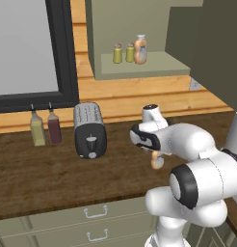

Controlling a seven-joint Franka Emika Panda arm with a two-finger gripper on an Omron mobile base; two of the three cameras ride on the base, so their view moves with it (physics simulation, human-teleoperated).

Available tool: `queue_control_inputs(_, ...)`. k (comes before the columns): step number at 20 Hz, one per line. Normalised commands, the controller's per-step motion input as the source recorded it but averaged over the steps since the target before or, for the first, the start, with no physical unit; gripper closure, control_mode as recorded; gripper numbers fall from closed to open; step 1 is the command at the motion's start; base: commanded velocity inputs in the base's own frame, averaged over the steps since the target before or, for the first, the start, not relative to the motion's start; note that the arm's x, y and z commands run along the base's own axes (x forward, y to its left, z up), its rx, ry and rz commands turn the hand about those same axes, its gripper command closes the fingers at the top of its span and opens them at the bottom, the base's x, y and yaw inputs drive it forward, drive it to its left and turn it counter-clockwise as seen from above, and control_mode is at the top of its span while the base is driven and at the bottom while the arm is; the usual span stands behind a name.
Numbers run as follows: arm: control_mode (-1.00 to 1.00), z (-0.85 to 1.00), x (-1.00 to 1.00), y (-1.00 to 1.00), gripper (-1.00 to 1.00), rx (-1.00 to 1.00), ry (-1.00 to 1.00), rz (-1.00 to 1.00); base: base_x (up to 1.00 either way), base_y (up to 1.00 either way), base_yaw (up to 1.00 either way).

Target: Put the shaker and condiment bottle from the counter next to their counterparts in the cabinet.

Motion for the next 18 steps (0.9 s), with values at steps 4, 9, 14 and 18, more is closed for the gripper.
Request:
queue_control_inputs(4, -1.00, -0.23, -0.04, 0.00, 1.00, 0.00, 0.01, 0.00, 0.00, 0.00, 0.00)
queue_control_inputs(9, -1.00, -0.15, 0.00, -0.01, 1.00, 0.00, 0.00, 0.00, 0.00, 0.00, 0.00)
queue_control_inputs(14, -1.00, -0.06, -0.18, 0.00, 1.00, 0.00, 0.00, 0.00, 0.00, 0.00, 0.00)
queue_control_inputs(18, -1.00, 0.13, -0.17, 0.05, 1.00, 0.00, -0.08, 0.00, 0.00, 0.00, 0.00)
